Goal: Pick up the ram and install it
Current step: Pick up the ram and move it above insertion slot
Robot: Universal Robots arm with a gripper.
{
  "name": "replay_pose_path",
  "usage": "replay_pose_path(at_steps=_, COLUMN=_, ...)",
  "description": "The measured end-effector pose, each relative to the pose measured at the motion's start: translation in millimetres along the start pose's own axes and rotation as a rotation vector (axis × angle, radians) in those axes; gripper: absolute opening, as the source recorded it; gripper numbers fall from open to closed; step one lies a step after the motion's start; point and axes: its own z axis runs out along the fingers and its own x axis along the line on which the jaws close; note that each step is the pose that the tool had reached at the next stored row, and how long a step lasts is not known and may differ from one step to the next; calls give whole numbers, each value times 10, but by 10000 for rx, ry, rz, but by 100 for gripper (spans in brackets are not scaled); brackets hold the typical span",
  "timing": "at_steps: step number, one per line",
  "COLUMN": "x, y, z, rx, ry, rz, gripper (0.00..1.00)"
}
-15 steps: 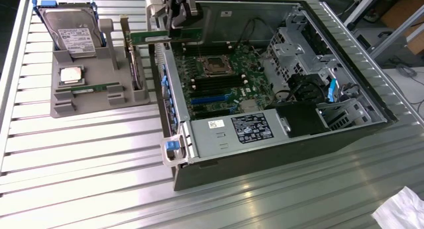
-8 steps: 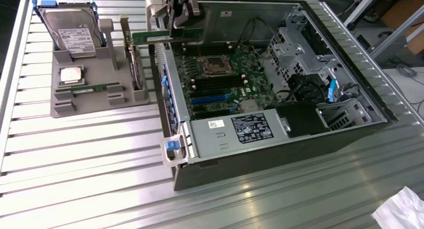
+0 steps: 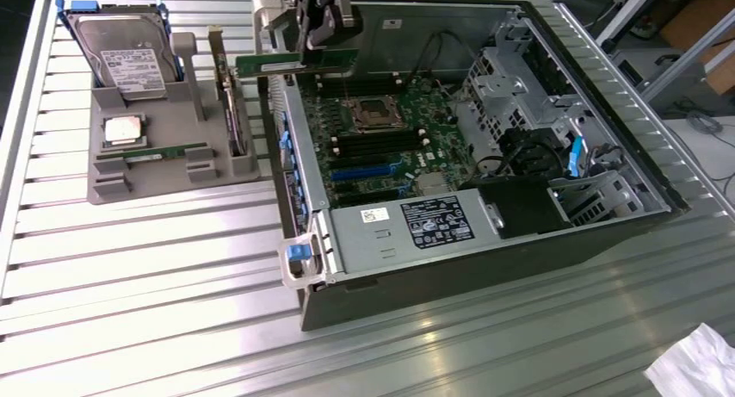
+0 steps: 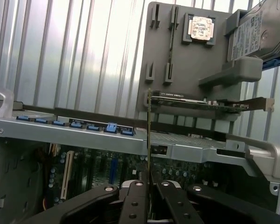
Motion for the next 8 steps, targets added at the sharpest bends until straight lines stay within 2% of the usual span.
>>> replay_pose_path(at_steps=8, x=11, y=-72, z=-5, rx=-35, ry=-6, rz=1, gripper=13)
